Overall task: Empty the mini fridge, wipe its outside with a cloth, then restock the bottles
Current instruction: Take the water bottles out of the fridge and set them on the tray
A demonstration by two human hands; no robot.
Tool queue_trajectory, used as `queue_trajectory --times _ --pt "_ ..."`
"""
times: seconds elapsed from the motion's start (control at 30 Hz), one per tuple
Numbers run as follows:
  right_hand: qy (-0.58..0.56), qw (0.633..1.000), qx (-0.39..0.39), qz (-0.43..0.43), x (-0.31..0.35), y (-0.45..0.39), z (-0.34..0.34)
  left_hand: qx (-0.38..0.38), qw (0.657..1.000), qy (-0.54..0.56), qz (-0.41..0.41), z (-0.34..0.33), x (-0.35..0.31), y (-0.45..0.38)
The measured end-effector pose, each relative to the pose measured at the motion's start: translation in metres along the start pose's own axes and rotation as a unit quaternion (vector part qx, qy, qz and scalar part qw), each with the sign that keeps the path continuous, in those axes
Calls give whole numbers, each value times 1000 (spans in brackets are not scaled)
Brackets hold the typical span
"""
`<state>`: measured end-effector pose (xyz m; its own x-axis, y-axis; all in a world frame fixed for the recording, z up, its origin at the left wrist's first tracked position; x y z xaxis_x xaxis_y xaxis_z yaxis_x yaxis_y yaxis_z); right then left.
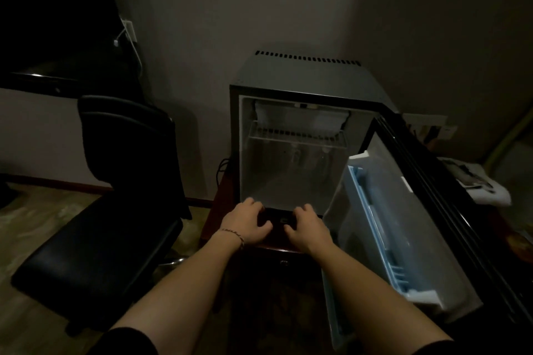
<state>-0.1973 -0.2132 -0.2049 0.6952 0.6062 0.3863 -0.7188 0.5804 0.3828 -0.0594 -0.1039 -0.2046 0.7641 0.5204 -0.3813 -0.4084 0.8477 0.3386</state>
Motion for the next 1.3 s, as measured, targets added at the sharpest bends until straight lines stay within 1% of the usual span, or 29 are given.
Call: queue_trajectory --times 0.1,0.33,0.43,0.57,0.63,0.73,0.8,0.87,0.97,1.07,1.13,1.2,1.23,1.27,1.3 --pt "-3 999 -22 -27 -4 -21 9 11 1000 -4 -16 9 0 -29" --pt "-37 994 -43 -97 -17 -68 21 60 995 -50 -57 20 -4 -105" --pt "-43 992 -49 -109 -17 -89 26 85 993 -70 -45 26 3 -128" --pt "-46 991 -27 -123 -5 -121 33 93 994 -57 -26 38 19 -156" --pt "-44 992 -12 -118 0 -137 38 99 993 -57 -37 41 24 -169" --pt "-69 992 21 -104 2 -171 46 104 992 2 -65 46 25 -190" --pt "-105 991 21 -81 -2 -198 49 93 992 7 -89 49 23 -203" --pt "-111 993 -11 -45 -7 -219 51 64 993 6 -98 53 21 -214" --pt "-61 995 -81 12 -16 -244 56 21 995 26 -95 60 16 -224" --pt "-22 990 -133 48 -28 -270 56 -14 990 86 -109 58 18 -235" --pt "-2 987 -150 66 -36 -285 55 -40 981 138 -127 56 17 -242" --pt "-3 985 -157 74 -43 -295 53 -91 972 157 -149 52 16 -252" --pt "5 984 -160 83 -46 -299 52 -104 972 153 -147 53 16 -254" --pt "10 984 -155 87 -47 -301 51 -102 974 144 -142 51 20 -260" --pt "11 982 -156 103 -48 -303 51 -82 980 135 -118 50 23 -265"
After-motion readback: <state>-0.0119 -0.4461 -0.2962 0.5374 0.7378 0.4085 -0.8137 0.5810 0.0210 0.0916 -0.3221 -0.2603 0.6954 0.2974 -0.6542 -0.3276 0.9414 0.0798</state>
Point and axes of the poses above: each hand's wrist, its own y-axis away from the middle knuckle, its own z-axis out of the back of the hand, x = y × z, the point moved 2 cm from there along -y, towards the middle knuckle, and after that the axes turned 15 degrees about x, right-handed, at the moved point
